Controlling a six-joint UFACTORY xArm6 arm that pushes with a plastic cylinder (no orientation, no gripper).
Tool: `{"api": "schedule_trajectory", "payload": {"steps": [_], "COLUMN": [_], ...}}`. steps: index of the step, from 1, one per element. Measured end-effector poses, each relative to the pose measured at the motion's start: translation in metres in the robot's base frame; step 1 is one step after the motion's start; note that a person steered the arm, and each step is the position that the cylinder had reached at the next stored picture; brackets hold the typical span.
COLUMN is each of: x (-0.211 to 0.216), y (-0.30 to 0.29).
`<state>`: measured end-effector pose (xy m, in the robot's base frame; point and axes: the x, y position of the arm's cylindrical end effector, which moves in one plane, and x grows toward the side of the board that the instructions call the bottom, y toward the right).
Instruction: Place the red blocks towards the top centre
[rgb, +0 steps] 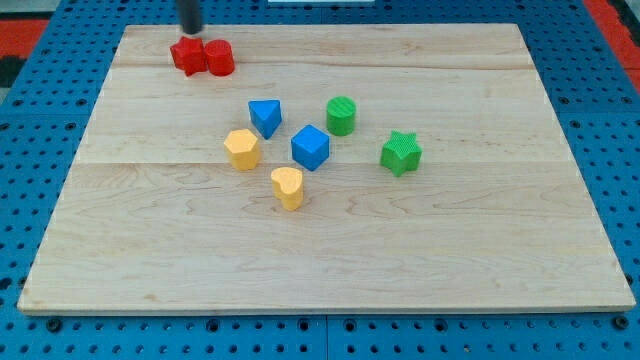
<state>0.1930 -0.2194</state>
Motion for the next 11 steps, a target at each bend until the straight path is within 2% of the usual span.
{"api": "schedule_trajectory", "payload": {"steps": [1,2,3,4,5,6,7,9,11], "x": [0.023,0.026,0.038,0.038,0.068,0.077,0.067,0.063,0.076], "y": [-0.024,0.046,0.036,-0.005,-0.009,-0.008,0.027,0.145,0.267]}}
